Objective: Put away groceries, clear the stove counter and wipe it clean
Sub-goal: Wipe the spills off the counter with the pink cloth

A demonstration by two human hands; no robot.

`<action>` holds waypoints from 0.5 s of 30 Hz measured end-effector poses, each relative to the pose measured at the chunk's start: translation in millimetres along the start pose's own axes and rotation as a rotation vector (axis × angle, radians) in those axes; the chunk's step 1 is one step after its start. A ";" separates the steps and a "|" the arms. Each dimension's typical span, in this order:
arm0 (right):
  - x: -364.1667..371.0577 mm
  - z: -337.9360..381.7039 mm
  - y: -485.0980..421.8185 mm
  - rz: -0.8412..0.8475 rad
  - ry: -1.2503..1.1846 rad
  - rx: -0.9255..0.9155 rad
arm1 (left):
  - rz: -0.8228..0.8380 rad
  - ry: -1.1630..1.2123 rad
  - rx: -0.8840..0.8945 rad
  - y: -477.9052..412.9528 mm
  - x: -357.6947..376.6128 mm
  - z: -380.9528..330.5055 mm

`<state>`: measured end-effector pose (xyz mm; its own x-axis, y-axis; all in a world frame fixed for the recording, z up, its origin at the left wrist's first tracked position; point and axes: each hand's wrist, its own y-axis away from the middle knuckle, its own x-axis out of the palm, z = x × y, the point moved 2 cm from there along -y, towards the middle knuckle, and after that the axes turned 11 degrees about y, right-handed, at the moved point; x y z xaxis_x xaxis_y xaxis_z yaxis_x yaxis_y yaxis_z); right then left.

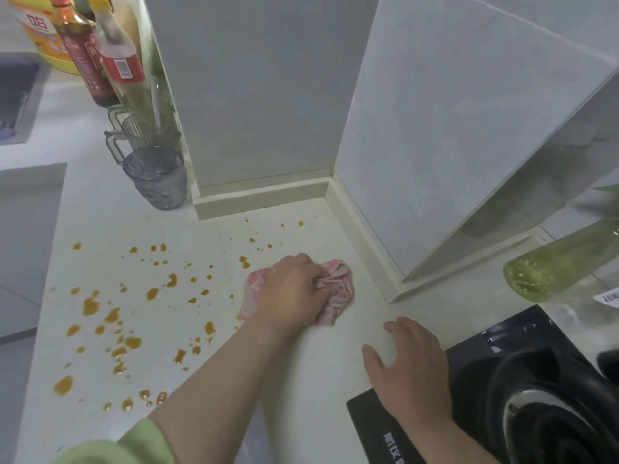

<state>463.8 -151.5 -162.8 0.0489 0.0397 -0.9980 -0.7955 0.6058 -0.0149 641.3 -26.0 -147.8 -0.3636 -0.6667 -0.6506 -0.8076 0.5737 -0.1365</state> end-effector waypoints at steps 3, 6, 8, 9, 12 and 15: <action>-0.1 -0.1 -0.8 0.048 -0.012 -0.003 | -0.025 0.016 -0.015 -17.1 0.1 3.5; 2.5 -0.7 -1.1 0.058 0.000 -0.012 | -0.035 0.005 -0.032 -35.5 0.0 8.2; 4.0 -0.5 -1.4 0.061 0.014 -0.010 | -0.031 -0.021 -0.034 -47.7 -1.0 10.8; 5.0 -0.6 -1.7 0.055 0.020 -0.009 | -0.030 -0.033 -0.035 -53.7 -1.9 11.8; 7.0 -0.9 -2.7 0.010 0.000 0.001 | -0.032 -0.038 -0.055 -70.1 -5.3 15.8; 8.7 -0.6 -3.6 -0.004 0.008 0.019 | -0.043 -0.035 -0.068 -84.9 -8.4 18.9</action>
<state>466.8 -153.9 -171.4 0.0475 0.0308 -0.9984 -0.7835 0.6211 -0.0181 721.7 -60.1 -144.9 -0.3128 -0.6721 -0.6712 -0.8521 0.5107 -0.1143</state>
